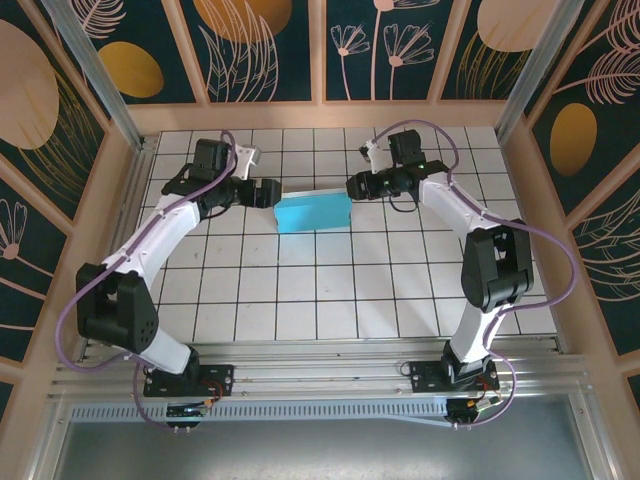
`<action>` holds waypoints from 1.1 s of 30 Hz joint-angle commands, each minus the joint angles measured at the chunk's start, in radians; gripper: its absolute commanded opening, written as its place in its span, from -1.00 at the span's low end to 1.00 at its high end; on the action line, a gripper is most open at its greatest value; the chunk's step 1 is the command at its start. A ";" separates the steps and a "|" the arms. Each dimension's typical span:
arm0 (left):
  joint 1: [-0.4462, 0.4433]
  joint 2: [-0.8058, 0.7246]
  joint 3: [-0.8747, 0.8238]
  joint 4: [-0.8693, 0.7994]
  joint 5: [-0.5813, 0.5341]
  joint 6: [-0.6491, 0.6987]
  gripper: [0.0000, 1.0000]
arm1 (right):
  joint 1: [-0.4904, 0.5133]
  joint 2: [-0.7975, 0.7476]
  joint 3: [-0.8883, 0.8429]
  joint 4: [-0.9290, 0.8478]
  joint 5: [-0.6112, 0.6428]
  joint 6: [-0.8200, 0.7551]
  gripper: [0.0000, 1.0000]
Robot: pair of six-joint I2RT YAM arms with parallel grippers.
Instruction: Fold the paper box
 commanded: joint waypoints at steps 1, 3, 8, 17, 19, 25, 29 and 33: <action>-0.008 0.028 -0.011 0.008 0.043 0.034 0.72 | 0.004 0.004 0.008 -0.017 -0.008 -0.021 -0.16; -0.012 0.043 -0.007 -0.005 0.040 0.054 0.71 | 0.004 0.006 0.005 -0.014 -0.010 -0.022 -0.21; -0.048 0.097 0.024 -0.063 -0.016 0.098 0.65 | 0.005 0.020 0.007 -0.018 -0.017 -0.027 -0.31; -0.068 0.120 0.041 -0.059 -0.108 0.082 0.36 | 0.004 0.022 0.003 -0.026 -0.015 -0.031 -0.47; -0.070 0.113 0.046 -0.056 -0.128 0.081 0.32 | 0.004 0.022 0.002 -0.026 -0.010 -0.035 -0.51; -0.069 0.104 0.070 -0.057 -0.198 0.081 0.20 | 0.009 0.025 0.002 -0.021 -0.005 -0.033 -0.61; -0.069 0.140 0.109 -0.091 -0.187 0.082 0.14 | 0.010 0.020 0.001 -0.017 0.004 -0.030 -0.65; -0.069 0.142 0.115 -0.083 -0.184 0.075 -0.01 | 0.010 0.022 0.005 -0.021 0.006 -0.026 -0.65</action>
